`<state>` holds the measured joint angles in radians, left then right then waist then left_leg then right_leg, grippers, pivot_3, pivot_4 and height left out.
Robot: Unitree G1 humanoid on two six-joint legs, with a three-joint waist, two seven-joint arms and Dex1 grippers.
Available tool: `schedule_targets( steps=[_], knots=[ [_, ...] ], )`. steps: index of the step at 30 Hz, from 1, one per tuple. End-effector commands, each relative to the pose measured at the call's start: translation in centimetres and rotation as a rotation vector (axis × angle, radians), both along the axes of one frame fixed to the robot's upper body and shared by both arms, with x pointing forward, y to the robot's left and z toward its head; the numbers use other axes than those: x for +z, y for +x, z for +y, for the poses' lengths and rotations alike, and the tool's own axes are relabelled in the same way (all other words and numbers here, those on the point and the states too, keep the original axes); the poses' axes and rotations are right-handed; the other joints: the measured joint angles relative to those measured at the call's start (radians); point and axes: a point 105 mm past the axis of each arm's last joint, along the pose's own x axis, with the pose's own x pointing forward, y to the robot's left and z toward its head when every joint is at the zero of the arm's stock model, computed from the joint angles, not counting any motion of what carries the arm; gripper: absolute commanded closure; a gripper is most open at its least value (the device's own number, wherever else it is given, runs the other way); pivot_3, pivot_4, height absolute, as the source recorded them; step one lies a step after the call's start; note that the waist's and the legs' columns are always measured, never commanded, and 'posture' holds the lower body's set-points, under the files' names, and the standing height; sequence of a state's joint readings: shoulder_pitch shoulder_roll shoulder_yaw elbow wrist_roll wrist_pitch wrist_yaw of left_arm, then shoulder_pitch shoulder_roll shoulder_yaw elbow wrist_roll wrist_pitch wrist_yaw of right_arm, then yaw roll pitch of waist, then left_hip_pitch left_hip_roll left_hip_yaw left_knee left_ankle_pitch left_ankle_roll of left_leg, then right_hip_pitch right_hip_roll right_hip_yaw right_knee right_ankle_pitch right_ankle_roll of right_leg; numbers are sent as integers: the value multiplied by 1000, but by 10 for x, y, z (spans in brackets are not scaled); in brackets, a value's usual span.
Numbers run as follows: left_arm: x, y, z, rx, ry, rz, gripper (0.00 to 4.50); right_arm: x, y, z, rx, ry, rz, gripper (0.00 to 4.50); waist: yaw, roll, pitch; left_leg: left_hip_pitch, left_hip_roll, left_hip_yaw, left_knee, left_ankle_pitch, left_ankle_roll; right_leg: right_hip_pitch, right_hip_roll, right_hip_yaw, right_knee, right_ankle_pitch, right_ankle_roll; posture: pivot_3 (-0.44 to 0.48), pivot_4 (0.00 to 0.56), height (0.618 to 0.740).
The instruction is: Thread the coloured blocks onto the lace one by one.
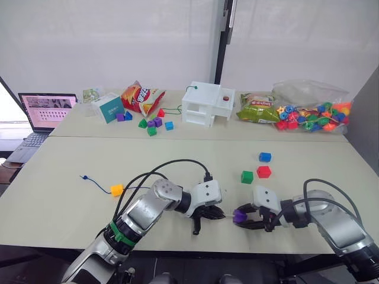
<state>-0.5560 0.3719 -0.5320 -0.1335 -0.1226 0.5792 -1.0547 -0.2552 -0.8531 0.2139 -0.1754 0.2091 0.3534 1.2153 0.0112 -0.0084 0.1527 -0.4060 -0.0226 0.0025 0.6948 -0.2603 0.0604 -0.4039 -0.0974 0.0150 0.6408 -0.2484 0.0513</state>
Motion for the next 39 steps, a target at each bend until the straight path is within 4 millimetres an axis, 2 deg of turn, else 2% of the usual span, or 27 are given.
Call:
schedule_targets(
  steps=[1, 6, 14, 23, 30, 35, 39],
  knots=[
    [14, -20, -10, -104, -77, -8, 4500, -2, 2, 0, -13, -14, 1, 3143, 0, 0, 0, 0, 0, 0, 0, 0, 0, 0, 0, 0, 0, 0, 0, 0, 150, 740],
    [12, -24, -18, -74, -96, -6, 4500, 0, -1, 4, 5, -11, -3, 3143, 1, 0, 0, 0, 0, 0, 0, 0, 0, 1, -1, 0, 0, 0, 0, 0, 150, 740],
    [5, -43, -39, -99, -123, 23, 4500, 0, -4, 8, 16, -14, 9, 3143, 9, 0, 0, 1, -1, 0, 0, 0, 0, 2, -1, -1, 0, 0, 0, 0, 150, 740],
    [13, -42, -54, -125, -157, 4, 4500, 2, -12, 14, 78, -40, 6, 3143, 33, 0, 0, 1, -3, -1, 2, 0, 0, 4, -3, -1, -1, 1, 1, 0, 150, 740],
    [14, -38, -43, -123, -131, -5, 4500, 1, -12, 13, 67, -40, 0, 3143, 30, 0, 0, 1, -3, -1, 2, 0, 0, 4, -3, -1, -1, 1, 1, 0, 150, 740],
    [14, -27, -15, -66, -95, -9, 4500, -6, -10, 8, 37, -10, 5, 3143, 15, 0, 0, 1, -1, -1, 1, 0, 0, 2, -1, 0, -1, 1, 1, 0, 150, 740],
    [13, -23, -4, -52, -76, -9, 4500, -11, -10, 6, 38, -1, 7, 3143, 2, 0, 0, 1, -1, -1, 0, 0, 0, 2, -1, 0, 0, 0, 0, 0, 150, 740]
  ],
)
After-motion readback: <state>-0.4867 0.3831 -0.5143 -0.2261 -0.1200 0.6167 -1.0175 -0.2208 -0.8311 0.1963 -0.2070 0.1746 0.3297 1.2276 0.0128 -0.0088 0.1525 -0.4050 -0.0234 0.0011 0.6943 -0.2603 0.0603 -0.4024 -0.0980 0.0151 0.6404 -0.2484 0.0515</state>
